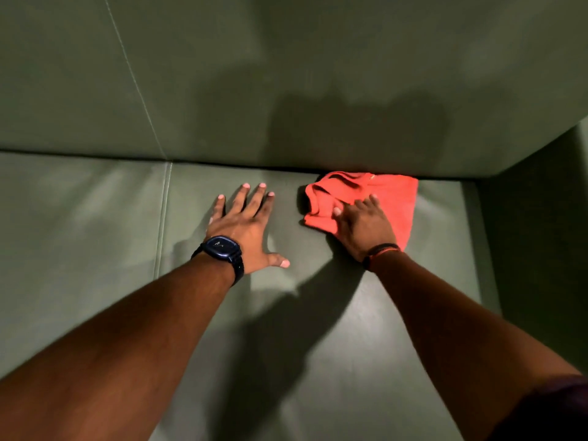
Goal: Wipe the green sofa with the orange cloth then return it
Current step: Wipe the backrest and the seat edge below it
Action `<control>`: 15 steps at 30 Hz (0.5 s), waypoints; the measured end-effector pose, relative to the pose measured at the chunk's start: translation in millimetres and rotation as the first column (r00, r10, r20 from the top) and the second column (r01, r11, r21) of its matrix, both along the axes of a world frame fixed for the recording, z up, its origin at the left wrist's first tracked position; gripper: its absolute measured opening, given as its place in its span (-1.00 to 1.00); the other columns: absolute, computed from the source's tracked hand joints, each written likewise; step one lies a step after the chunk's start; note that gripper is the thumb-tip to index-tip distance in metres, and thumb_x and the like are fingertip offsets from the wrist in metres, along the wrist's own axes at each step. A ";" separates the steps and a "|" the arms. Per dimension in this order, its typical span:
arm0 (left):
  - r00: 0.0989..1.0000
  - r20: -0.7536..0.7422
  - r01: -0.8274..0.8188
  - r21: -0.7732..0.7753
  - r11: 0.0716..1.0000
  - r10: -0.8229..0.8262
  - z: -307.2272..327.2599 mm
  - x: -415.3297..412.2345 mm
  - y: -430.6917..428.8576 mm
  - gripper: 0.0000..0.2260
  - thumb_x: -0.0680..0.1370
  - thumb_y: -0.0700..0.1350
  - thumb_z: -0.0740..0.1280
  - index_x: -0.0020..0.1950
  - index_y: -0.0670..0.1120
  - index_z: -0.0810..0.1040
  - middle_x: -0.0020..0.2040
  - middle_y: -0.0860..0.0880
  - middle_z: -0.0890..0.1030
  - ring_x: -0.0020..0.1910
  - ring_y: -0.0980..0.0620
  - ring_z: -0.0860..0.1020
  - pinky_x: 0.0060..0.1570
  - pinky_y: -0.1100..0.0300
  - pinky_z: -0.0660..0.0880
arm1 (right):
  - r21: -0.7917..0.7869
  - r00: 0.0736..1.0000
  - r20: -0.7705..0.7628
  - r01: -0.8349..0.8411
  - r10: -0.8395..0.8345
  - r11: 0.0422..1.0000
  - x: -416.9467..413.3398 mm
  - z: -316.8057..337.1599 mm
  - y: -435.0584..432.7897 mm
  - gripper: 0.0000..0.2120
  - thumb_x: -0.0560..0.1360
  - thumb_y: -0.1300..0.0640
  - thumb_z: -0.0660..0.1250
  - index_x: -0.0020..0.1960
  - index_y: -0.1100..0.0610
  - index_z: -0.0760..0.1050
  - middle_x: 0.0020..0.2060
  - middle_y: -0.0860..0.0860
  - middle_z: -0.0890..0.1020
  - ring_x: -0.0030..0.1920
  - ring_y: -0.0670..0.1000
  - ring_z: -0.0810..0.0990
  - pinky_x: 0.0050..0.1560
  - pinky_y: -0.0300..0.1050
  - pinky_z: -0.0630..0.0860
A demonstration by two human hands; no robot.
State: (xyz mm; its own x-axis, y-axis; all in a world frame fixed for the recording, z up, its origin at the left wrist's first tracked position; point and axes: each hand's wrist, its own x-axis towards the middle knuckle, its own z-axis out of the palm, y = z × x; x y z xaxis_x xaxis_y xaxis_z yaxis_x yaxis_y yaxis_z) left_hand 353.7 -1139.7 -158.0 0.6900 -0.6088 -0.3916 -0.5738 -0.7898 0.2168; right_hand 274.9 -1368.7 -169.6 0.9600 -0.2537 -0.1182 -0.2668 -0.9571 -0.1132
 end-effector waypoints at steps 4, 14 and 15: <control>1.000 0.007 -0.018 0.015 1.000 0.018 -0.1 -6.9 3.7 0.07 0.26 0.51 0.22 0.53 0.02 -0.20 0.56 0.05 -0.21 0.52 -0.05 -0.21 0.45 -0.26 -0.12 | -0.051 0.925 -0.025 0.378 -0.379 0.925 -3.7 -0.7 -12.3 -0.67 0.59 0.08 0.08 0.17 0.26 0.48 0.03 0.38 0.58 0.13 0.34 0.46 0.37 0.17 0.14; 0.988 -0.071 -0.141 -0.079 0.987 0.135 2.9 -29.8 17.0 -0.09 0.33 0.36 0.34 0.53 0.07 0.00 0.57 0.08 -0.12 0.53 0.00 -0.16 0.43 -0.23 -0.13 | 0.664 0.956 -0.085 0.264 -0.280 0.699 -24.2 24.2 70.8 -0.68 0.62 0.04 0.07 0.08 0.18 0.53 0.05 0.22 0.61 0.19 0.18 0.46 0.40 0.05 0.13; 0.979 -0.107 -0.189 -0.138 0.972 0.175 3.8 -34.1 22.7 -0.16 0.35 0.31 0.38 0.51 0.05 0.13 0.57 0.05 -0.02 0.53 0.01 -0.09 0.46 -0.17 -0.09 | 0.826 0.909 -0.139 0.325 -0.394 0.460 -24.2 36.6 77.2 -0.73 0.62 0.07 0.09 0.07 0.14 0.54 0.02 0.19 0.61 0.11 0.14 0.49 0.31 0.07 0.24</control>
